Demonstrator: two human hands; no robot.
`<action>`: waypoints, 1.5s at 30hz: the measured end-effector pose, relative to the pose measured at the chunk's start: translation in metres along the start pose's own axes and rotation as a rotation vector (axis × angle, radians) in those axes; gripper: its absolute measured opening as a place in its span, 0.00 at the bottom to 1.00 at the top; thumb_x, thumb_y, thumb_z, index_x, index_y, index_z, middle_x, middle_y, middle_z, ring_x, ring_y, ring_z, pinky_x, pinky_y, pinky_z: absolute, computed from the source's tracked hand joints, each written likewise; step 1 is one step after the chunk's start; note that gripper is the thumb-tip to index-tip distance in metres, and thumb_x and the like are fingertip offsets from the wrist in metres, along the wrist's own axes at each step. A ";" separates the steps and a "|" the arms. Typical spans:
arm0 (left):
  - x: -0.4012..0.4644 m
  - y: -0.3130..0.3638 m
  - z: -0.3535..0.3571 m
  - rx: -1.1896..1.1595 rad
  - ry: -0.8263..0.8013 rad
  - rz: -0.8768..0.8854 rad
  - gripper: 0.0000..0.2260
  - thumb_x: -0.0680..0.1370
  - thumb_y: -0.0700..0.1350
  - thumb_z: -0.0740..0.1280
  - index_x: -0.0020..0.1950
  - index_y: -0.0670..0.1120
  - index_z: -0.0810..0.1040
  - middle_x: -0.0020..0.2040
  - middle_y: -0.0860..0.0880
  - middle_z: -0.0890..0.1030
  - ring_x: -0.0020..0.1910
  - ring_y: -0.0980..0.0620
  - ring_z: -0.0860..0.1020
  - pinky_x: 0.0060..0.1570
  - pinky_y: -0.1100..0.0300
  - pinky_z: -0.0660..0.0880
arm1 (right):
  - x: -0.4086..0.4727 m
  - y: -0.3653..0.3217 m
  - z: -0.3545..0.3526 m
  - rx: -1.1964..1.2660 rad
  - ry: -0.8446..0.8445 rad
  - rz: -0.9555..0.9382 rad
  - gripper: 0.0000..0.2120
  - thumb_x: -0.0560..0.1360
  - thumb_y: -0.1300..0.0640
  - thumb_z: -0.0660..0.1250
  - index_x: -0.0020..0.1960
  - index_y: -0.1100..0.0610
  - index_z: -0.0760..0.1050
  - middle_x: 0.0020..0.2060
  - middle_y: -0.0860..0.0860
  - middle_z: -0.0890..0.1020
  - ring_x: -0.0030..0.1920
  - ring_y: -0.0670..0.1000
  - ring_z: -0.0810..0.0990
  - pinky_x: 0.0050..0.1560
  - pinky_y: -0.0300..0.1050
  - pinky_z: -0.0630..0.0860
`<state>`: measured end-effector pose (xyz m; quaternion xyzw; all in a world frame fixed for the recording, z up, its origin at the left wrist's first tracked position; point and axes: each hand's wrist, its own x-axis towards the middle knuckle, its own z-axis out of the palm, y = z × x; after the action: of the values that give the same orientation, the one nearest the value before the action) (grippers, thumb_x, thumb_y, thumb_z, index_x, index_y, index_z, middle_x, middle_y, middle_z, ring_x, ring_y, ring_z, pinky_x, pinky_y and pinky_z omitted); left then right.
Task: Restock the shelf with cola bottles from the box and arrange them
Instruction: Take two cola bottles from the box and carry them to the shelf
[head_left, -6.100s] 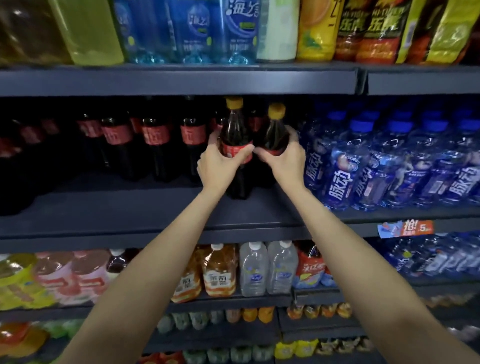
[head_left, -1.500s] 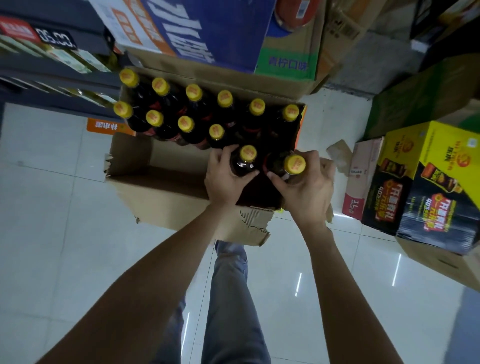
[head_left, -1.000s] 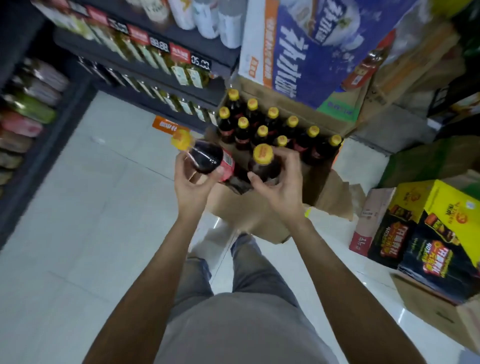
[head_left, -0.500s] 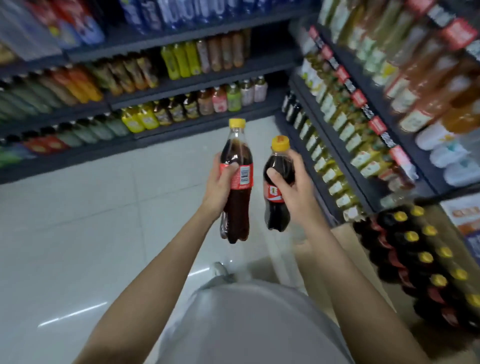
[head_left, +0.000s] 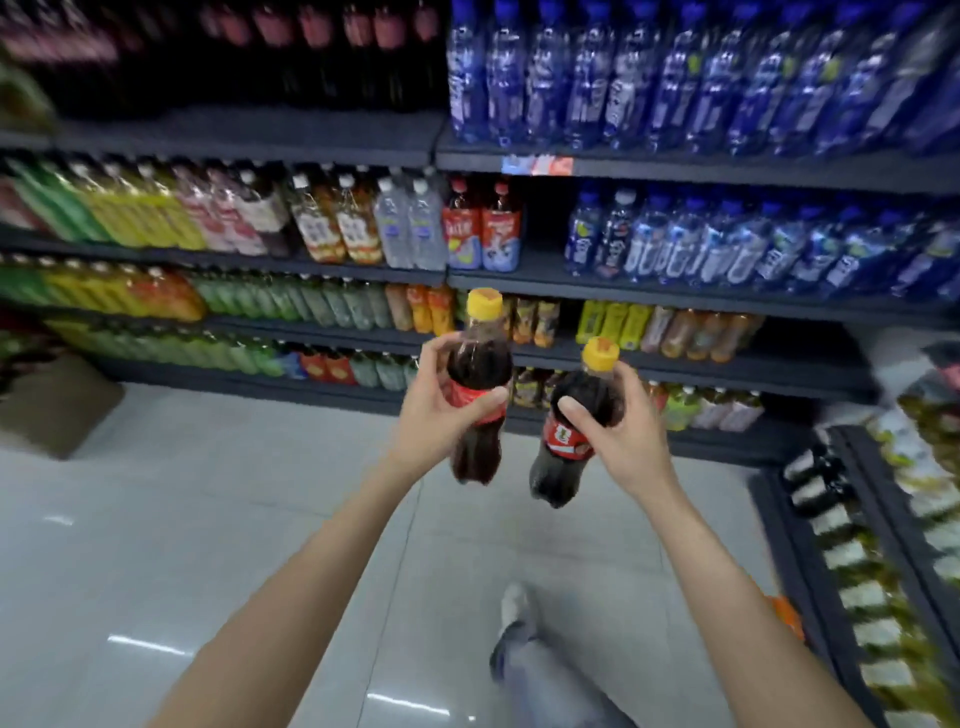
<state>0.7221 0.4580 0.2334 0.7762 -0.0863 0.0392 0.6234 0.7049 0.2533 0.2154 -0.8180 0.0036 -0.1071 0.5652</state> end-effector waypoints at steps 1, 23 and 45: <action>0.022 -0.002 -0.013 0.029 0.045 0.029 0.27 0.70 0.35 0.74 0.64 0.43 0.64 0.54 0.56 0.74 0.51 0.72 0.75 0.51 0.76 0.68 | 0.024 -0.008 0.010 0.001 -0.009 -0.026 0.23 0.71 0.51 0.73 0.62 0.54 0.71 0.52 0.45 0.79 0.55 0.46 0.77 0.55 0.41 0.72; 0.505 -0.051 -0.224 0.258 0.606 0.299 0.31 0.68 0.54 0.76 0.67 0.48 0.70 0.57 0.51 0.80 0.55 0.54 0.79 0.57 0.59 0.75 | 0.476 -0.123 0.243 -0.042 0.189 -0.629 0.29 0.69 0.55 0.75 0.65 0.64 0.69 0.60 0.58 0.76 0.61 0.49 0.72 0.64 0.29 0.64; 0.679 -0.121 -0.264 0.364 0.446 0.294 0.41 0.71 0.55 0.73 0.77 0.54 0.53 0.69 0.47 0.71 0.66 0.46 0.71 0.56 0.49 0.72 | 0.660 -0.113 0.339 -0.222 0.275 -0.319 0.51 0.63 0.55 0.78 0.77 0.51 0.51 0.70 0.56 0.67 0.67 0.53 0.70 0.65 0.43 0.67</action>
<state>1.4235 0.6831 0.2898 0.8265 -0.0504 0.3128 0.4653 1.3976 0.5239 0.3184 -0.8431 -0.0368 -0.3044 0.4417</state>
